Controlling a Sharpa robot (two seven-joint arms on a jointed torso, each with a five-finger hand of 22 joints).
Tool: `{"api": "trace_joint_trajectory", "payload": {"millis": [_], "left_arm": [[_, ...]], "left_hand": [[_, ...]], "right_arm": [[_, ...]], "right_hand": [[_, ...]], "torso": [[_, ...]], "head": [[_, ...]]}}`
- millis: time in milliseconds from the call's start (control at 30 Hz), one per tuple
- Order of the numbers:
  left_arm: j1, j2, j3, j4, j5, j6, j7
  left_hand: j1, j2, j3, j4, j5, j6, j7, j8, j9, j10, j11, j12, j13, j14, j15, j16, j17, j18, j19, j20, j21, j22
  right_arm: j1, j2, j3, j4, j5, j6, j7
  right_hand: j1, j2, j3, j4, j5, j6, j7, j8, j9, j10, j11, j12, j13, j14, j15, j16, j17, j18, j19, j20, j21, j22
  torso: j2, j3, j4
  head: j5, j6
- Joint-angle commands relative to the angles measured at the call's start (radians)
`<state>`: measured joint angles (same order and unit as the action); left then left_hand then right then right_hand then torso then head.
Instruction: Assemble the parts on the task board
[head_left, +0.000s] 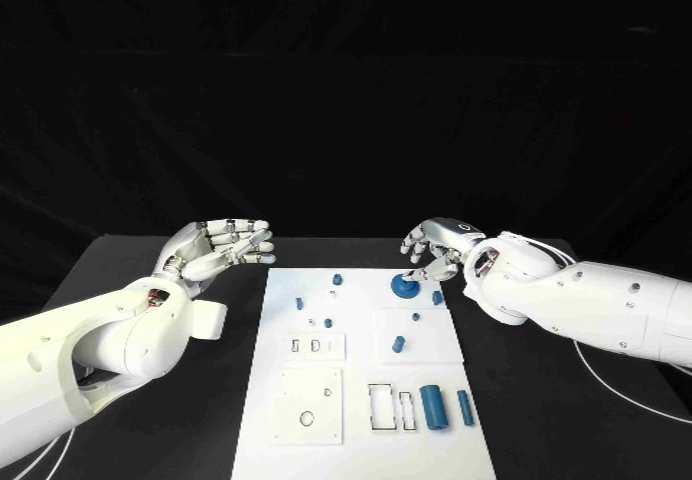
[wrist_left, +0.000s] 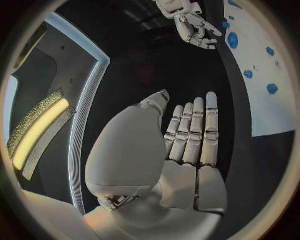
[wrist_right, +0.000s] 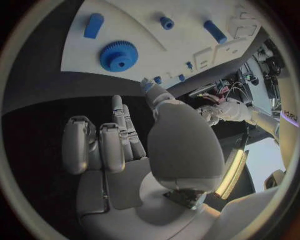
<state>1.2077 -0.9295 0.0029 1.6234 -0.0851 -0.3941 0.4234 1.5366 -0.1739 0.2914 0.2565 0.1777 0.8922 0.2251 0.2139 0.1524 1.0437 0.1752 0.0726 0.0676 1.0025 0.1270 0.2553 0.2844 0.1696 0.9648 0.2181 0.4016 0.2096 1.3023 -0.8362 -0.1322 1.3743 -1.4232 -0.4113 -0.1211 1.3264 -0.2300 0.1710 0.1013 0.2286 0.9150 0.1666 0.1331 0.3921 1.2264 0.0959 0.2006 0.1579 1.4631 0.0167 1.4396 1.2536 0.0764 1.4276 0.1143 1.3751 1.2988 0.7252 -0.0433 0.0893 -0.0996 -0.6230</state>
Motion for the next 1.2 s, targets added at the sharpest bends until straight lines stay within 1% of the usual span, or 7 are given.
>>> {"api": "trace_joint_trajectory", "payload": {"millis": [33,67,100,167,300,433,1200], "left_arm": [[0.002,0.003,0.001,-0.001,0.007,0.015,0.004],[0.002,0.003,0.001,-0.002,0.007,0.015,0.004],[0.002,0.003,0.001,-0.002,0.007,0.016,0.004],[0.002,0.003,0.001,-0.002,0.007,0.016,0.004],[0.002,0.005,0.001,-0.002,0.007,0.017,0.004],[0.002,0.005,0.001,-0.003,0.007,0.018,0.003],[0.002,0.004,0.001,-0.004,0.007,0.019,0.0]], "left_hand": [[-0.003,-0.001,0.0,-0.006,-0.007,-0.008,0.007,-0.004,0.002,-0.002,0.002,-0.006,0.0,-0.002,0.001,-0.002,0.001,0.007,-0.004,-0.002,0.005,0.001],[-0.003,-0.001,0.0,-0.006,-0.007,-0.008,0.007,-0.004,0.002,-0.002,0.002,-0.006,0.0,-0.002,0.001,-0.002,0.001,0.007,-0.004,-0.002,0.005,0.001],[-0.003,-0.001,0.0,-0.006,-0.007,-0.008,0.007,-0.004,0.002,-0.002,0.002,-0.006,0.0,-0.002,0.001,-0.002,0.001,0.007,-0.004,-0.002,0.005,0.001],[-0.003,-0.001,0.0,-0.006,-0.007,-0.008,0.007,-0.004,0.002,-0.002,0.002,-0.006,0.0,-0.002,0.001,-0.002,0.001,0.007,-0.004,-0.002,0.005,0.001],[-0.003,-0.001,0.0,-0.006,-0.007,-0.008,0.007,-0.004,0.002,-0.002,0.002,-0.006,0.0,-0.002,0.001,-0.002,0.001,0.007,-0.004,-0.002,0.005,0.001],[-0.003,-0.001,0.0,-0.006,-0.007,-0.008,0.007,-0.004,0.002,-0.002,0.002,-0.006,0.0,-0.002,0.001,-0.002,0.001,0.007,-0.004,-0.002,0.005,0.001],[-0.002,0.0,0.002,-0.008,-0.006,-0.006,0.006,-0.003,0.003,0.0,0.001,-0.005,0.0,-0.004,0.0,-0.003,0.004,0.007,-0.008,-0.003,0.01,0.005]], "right_arm": [[0.001,-0.006,0.0,-0.01,0.046,0.118,-0.027],[0.001,-0.005,0.0,-0.014,0.05,0.128,-0.029],[0.001,-0.004,0.0,-0.018,0.054,0.134,-0.029],[0.0,0.002,0.0,-0.03,0.064,0.141,-0.024],[-0.005,0.019,-0.001,-0.058,0.079,0.152,-0.017],[-0.013,0.032,-0.002,-0.077,0.089,0.165,-0.017],[-0.039,0.068,-0.003,-0.127,0.119,0.186,-0.009]], "right_hand": [[0.032,0.008,-0.068,0.032,0.006,-0.016,-0.002,0.003,0.006,0.032,-0.015,0.041,0.037,0.049,-0.013,0.008,0.012,-0.016,0.01,-0.006,0.011,0.017],[0.058,0.012,-0.112,0.061,0.009,-0.023,-0.008,0.005,0.012,0.053,-0.023,0.095,0.082,0.051,-0.02,0.015,0.023,-0.02,0.017,-0.012,0.023,0.034],[0.121,0.021,-0.199,0.152,0.014,-0.031,-0.009,0.016,0.029,-0.038,-0.035,0.2,0.204,0.052,-0.024,0.02,0.027,-0.02,0.019,-0.029,0.029,0.045],[0.153,0.016,-0.198,0.182,0.029,-0.029,-0.017,0.024,0.038,0.001,-0.035,0.327,0.3,0.055,-0.029,0.027,0.042,-0.024,0.026,-0.022,0.038,0.06],[0.159,0.027,-0.189,0.187,0.075,-0.031,-0.016,0.05,0.06,0.024,-0.03,0.911,0.884,0.074,-0.024,0.071,0.141,-0.036,0.052,-0.019,0.074,0.114],[0.147,0.035,-0.183,0.188,0.075,-0.034,-0.012,0.063,0.068,0.145,-0.023,1.15,1.145,0.088,-0.019,0.1,0.218,-0.046,0.076,-0.012,0.107,0.158],[0.143,0.054,-0.154,0.187,0.094,-0.013,-0.015,0.082,0.074,0.244,-0.025,1.279,1.297,0.096,-0.018,0.115,0.261,-0.058,0.103,-0.01,0.143,0.206]], "torso": [[-0.001,-0.0016,0.0035],[0.0,-0.001,0.0038],[0.0,-0.0015,0.0034],[0.0,-0.0014,0.0026],[0.0,-0.0016,0.0037],[0.0,-0.0021,0.0061],[-0.001,-0.0023,0.0035]], "head": [[-0.004,-0.005],[-0.003,-0.005],[-0.002,-0.006],[-0.001,-0.006],[-0.001,-0.008],[0.0,-0.013],[0.003,-0.023]]}}
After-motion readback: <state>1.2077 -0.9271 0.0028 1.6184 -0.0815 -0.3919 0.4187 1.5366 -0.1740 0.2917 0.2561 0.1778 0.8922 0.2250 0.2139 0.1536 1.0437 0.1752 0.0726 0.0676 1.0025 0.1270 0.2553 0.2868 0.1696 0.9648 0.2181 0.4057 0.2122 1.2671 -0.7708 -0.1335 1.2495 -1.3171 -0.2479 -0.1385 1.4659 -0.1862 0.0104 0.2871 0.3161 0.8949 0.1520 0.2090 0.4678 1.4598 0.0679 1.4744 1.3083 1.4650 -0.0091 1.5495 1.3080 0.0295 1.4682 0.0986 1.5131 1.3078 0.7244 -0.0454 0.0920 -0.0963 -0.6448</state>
